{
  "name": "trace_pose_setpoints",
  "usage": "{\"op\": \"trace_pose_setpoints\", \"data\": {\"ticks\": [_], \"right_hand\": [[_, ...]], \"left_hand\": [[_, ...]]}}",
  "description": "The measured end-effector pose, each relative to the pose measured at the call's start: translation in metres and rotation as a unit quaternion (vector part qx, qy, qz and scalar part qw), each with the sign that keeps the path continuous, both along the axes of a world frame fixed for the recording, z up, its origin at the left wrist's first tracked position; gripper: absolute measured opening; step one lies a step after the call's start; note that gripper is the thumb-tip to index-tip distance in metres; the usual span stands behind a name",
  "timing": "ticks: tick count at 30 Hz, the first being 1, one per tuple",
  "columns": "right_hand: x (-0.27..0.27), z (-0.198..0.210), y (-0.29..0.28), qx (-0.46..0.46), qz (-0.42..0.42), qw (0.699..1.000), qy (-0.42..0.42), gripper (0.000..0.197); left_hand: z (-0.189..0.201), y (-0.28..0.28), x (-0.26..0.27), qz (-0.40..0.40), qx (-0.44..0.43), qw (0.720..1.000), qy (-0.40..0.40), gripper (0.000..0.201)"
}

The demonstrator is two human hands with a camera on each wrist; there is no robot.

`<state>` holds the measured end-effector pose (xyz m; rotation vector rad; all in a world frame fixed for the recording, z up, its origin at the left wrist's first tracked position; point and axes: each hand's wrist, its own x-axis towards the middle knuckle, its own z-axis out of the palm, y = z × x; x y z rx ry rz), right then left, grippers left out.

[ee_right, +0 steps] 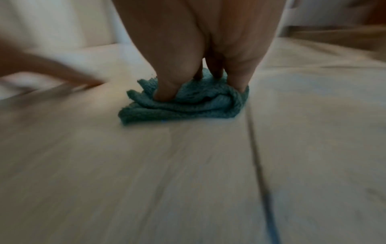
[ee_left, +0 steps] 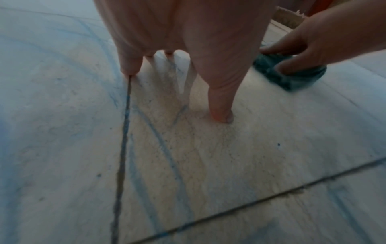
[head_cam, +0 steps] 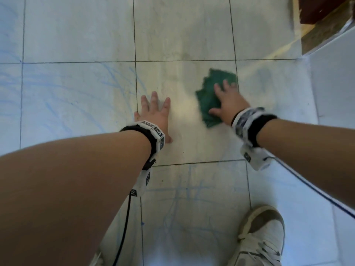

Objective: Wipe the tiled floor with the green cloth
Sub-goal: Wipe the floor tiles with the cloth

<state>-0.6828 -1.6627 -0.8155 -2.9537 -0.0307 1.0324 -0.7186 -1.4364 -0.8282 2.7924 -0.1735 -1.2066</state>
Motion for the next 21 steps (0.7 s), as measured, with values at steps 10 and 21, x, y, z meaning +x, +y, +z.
{"op": "trace_pose_setpoints", "data": {"ticks": [10, 21], "right_hand": [[-0.051, 0.0, 0.047, 0.067, 0.092, 0.992, 0.056, 0.094], [0.061, 0.002, -0.106, -0.052, -0.139, 0.989, -0.006, 0.092]], "left_hand": [[0.006, -0.006, 0.003, -0.003, 0.011, 1.0, 0.001, 0.127], [0.012, -0.048, 0.035, -0.021, -0.005, 1.0, -0.008, 0.121]]}}
